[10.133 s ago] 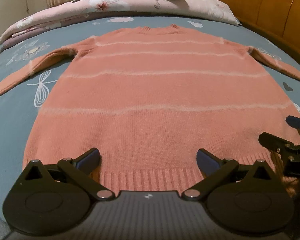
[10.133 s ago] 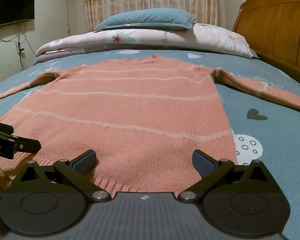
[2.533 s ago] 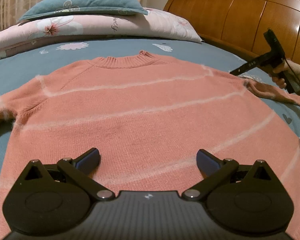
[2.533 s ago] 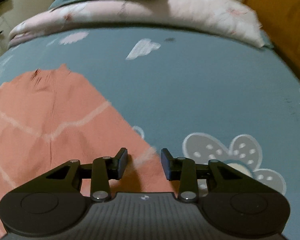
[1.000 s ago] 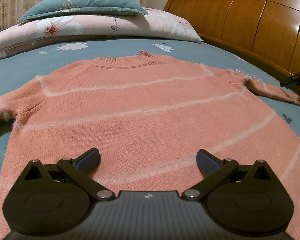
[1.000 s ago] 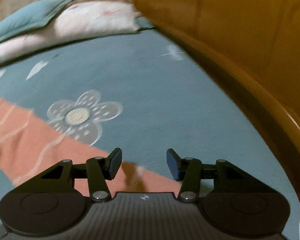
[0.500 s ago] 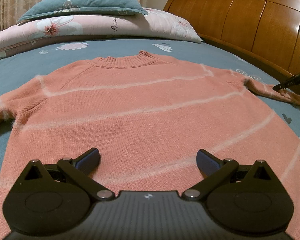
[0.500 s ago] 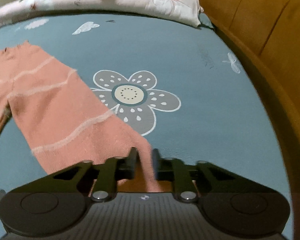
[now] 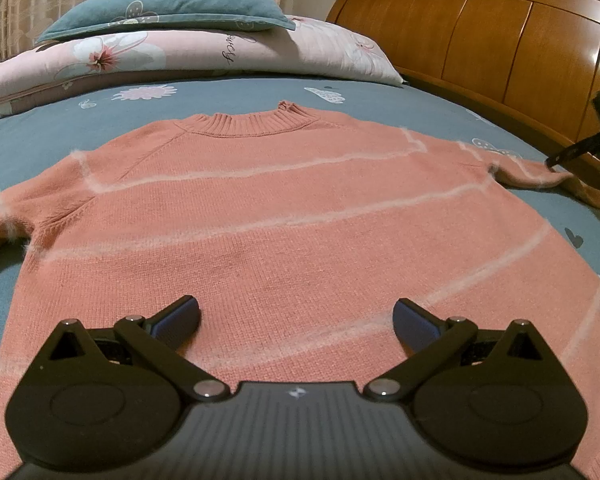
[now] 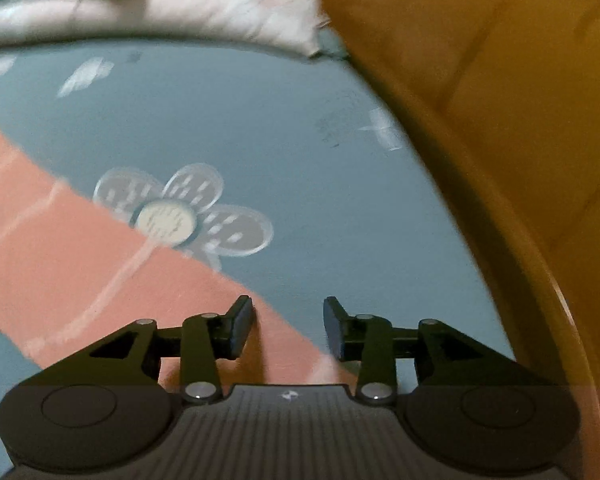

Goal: Fold clothes

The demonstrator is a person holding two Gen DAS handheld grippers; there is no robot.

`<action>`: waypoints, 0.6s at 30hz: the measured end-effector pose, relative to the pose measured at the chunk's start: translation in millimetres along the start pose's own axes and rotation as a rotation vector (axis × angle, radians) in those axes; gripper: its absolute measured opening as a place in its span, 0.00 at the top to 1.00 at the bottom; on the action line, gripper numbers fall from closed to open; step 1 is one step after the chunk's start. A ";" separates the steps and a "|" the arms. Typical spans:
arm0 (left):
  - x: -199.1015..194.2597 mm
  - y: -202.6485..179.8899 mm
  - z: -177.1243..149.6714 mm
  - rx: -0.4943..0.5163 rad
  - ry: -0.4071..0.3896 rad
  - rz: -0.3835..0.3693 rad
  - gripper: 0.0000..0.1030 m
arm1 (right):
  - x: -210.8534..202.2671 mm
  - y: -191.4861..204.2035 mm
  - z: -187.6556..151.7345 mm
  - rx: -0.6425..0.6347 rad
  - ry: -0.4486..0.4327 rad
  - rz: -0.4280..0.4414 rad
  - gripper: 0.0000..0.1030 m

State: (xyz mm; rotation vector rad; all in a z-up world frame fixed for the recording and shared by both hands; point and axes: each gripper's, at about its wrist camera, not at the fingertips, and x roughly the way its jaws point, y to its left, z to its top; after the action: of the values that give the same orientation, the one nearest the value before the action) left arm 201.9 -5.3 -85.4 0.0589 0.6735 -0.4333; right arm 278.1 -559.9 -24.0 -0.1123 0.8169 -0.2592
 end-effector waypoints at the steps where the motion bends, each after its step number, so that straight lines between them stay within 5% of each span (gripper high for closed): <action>1: 0.0 -0.1 0.2 0.000 0.000 0.000 0.01 | -8.6 -11.1 -1.9 0.058 -0.017 -0.010 0.50; 4: 0.2 -0.2 0.1 0.000 0.000 0.001 0.01 | -31.4 -45.8 -19.9 0.240 -0.038 -0.031 0.38; 10: 0.7 -0.1 0.2 0.000 0.000 0.001 0.01 | -46.9 -85.2 -89.9 0.506 -0.019 -0.072 0.38; 14: 0.8 0.0 0.2 0.001 0.000 0.001 0.01 | -36.2 -84.2 -114.1 0.576 -0.009 -0.060 0.37; 15: 0.7 0.1 0.0 0.001 0.000 0.001 0.01 | -35.1 -80.9 -113.4 0.562 -0.015 -0.062 0.40; 16: 0.8 0.0 -0.1 0.001 0.000 0.001 0.01 | -34.0 -77.7 -112.8 0.547 -0.022 -0.065 0.60; 18: 0.8 0.2 -0.1 0.002 0.000 0.001 0.01 | -33.5 -72.8 -106.8 0.514 -0.026 -0.078 0.72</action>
State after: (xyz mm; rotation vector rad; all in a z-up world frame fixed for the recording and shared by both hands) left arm 202.5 -5.5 -86.0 0.0609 0.6732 -0.4325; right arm 164.4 -620.8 -58.7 0.3351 0.6987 -0.5321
